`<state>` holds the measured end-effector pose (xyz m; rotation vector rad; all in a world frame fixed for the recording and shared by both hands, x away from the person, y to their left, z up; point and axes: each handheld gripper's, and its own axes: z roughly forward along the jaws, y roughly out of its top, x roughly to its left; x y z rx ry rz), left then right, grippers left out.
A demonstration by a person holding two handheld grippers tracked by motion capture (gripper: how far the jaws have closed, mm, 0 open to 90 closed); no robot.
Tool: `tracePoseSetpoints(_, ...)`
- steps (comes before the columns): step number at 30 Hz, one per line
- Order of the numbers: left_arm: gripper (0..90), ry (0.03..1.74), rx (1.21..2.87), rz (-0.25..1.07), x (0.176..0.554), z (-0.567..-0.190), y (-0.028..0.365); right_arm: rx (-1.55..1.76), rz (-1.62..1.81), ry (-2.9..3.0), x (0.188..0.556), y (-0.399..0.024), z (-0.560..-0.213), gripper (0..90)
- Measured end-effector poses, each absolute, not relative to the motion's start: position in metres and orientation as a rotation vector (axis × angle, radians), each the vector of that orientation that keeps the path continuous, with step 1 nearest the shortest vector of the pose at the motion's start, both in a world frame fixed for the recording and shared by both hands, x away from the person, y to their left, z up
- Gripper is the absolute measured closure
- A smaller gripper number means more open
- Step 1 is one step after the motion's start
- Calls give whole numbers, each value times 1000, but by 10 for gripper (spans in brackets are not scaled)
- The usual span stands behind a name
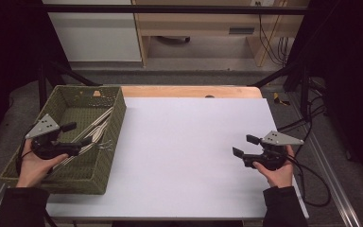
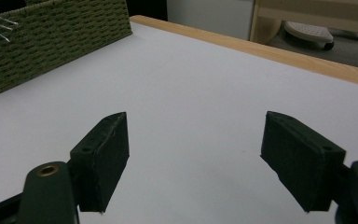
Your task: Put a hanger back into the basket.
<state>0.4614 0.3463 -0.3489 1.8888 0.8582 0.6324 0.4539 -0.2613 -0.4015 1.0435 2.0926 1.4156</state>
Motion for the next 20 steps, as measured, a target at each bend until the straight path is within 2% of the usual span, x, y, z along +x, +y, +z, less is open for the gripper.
tracePoseSetpoints(4,75,819,1827,628,452,-343,328,1040,1419,2090,453,-264,-401,235)
tracePoseSetpoints(12,58,772,1719,588,440,-350,295,1036,1426,2078,452,-265,-400,235)
tracePoseSetpoints(20,56,793,1712,571,439,-361,283,1030,1437,2068,450,-268,-397,235)
